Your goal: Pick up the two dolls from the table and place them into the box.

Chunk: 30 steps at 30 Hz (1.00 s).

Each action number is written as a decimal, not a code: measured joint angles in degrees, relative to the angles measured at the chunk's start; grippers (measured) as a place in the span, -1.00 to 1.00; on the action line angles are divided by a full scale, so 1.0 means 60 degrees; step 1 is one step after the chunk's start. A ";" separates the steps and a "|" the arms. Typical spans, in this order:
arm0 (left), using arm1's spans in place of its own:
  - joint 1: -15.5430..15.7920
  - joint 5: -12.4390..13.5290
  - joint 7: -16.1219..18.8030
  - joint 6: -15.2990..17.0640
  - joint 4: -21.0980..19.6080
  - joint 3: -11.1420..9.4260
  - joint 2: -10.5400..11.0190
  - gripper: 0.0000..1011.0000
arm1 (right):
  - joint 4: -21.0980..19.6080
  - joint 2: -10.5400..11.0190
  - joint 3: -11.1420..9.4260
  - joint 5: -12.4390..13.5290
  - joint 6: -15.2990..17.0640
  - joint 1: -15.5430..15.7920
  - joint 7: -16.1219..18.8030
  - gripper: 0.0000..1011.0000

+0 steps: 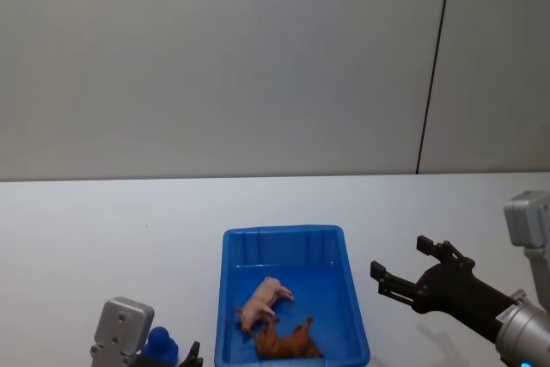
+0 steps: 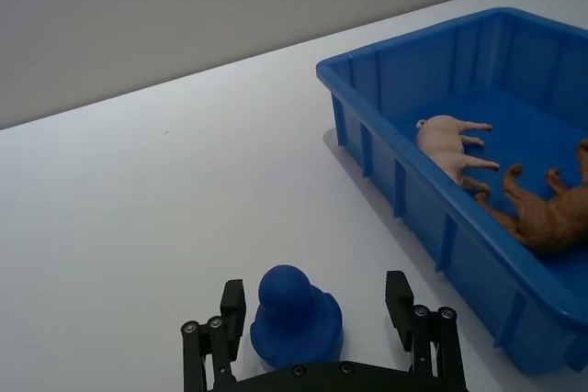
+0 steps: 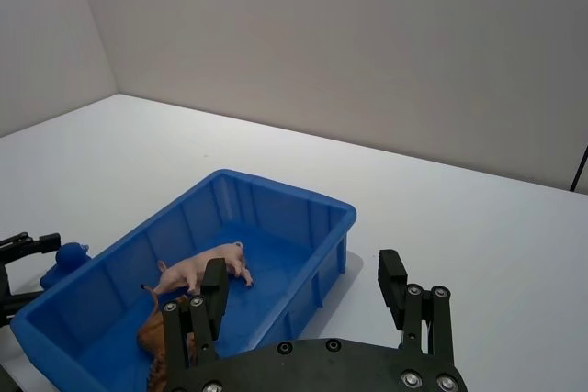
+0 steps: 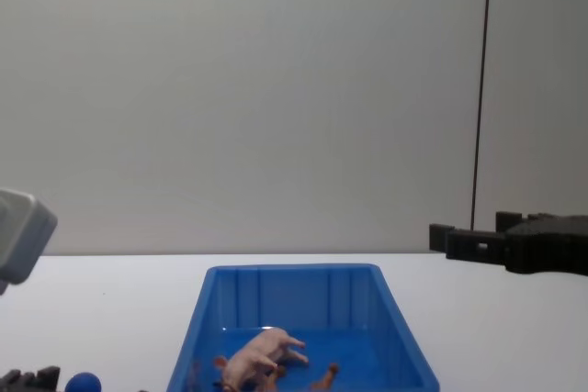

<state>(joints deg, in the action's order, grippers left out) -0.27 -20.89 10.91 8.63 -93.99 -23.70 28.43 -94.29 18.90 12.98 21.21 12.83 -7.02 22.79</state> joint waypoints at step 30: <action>0.0564 0.0625 -0.0611 -0.0152 0.0743 0.0303 -0.0346 -0.15 | 0.0001 0.0001 0.0000 -0.0001 0.0001 0.0004 0.0000 0.98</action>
<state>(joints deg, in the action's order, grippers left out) 3.11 -17.15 7.24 7.72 -89.53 -21.88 26.36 -94.29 18.90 12.98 21.20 12.84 -6.99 22.79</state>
